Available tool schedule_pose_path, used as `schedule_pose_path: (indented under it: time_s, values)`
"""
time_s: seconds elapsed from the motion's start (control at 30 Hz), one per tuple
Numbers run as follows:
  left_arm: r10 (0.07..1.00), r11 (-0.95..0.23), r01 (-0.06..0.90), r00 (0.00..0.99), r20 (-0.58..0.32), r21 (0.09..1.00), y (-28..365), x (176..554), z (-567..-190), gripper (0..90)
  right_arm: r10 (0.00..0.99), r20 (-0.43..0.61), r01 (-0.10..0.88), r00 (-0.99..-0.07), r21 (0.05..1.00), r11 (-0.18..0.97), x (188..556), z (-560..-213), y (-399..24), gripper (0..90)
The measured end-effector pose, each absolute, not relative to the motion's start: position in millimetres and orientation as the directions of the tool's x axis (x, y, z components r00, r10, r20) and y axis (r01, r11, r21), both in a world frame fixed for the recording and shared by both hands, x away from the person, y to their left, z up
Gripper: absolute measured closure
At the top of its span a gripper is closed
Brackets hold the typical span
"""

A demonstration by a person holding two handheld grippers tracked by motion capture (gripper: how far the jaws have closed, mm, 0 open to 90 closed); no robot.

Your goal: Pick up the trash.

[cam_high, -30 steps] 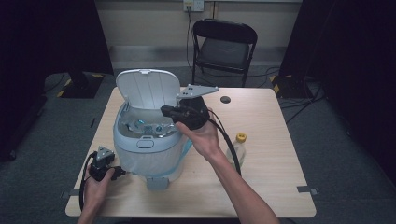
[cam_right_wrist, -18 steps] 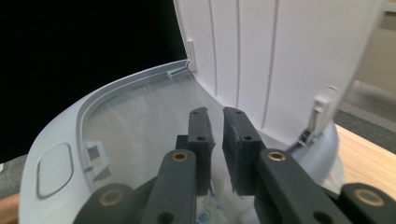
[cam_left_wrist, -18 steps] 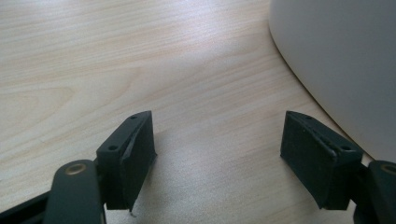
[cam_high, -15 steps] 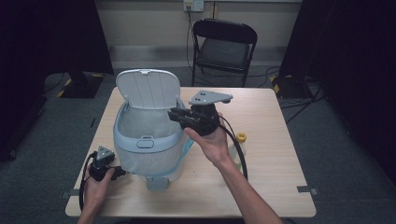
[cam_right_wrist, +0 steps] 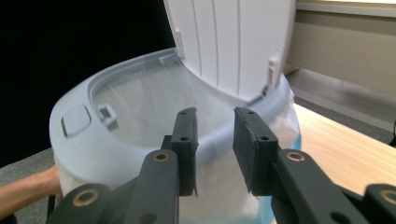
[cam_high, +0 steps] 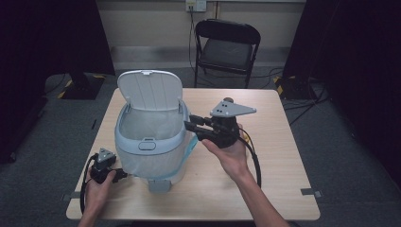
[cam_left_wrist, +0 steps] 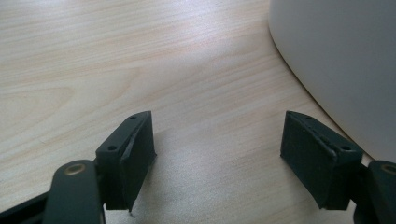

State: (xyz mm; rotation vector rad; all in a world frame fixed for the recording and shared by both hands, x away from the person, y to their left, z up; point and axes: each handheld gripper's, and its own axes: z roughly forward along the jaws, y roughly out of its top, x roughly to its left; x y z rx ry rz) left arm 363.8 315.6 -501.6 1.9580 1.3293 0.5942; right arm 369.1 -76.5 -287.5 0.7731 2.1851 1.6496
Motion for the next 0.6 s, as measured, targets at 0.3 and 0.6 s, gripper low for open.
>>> schedule_pose_path:
  time_s: [0.3, 0.6]
  values:
    - [0.929, -0.240, 0.614, 0.371, -0.006, 0.752, 315, 364, -502, 25.3, 0.596, 0.093, 0.257, -0.797, 0.946, 0.196, 349, -314, -101, 69.9]
    - [0.929, -0.240, 0.614, 0.371, -0.006, 0.752, 315, 364, -502, 25.3, 0.615, 0.133, 0.327, -0.777, 0.921, 0.213, 335, -354, -117, 69.6]
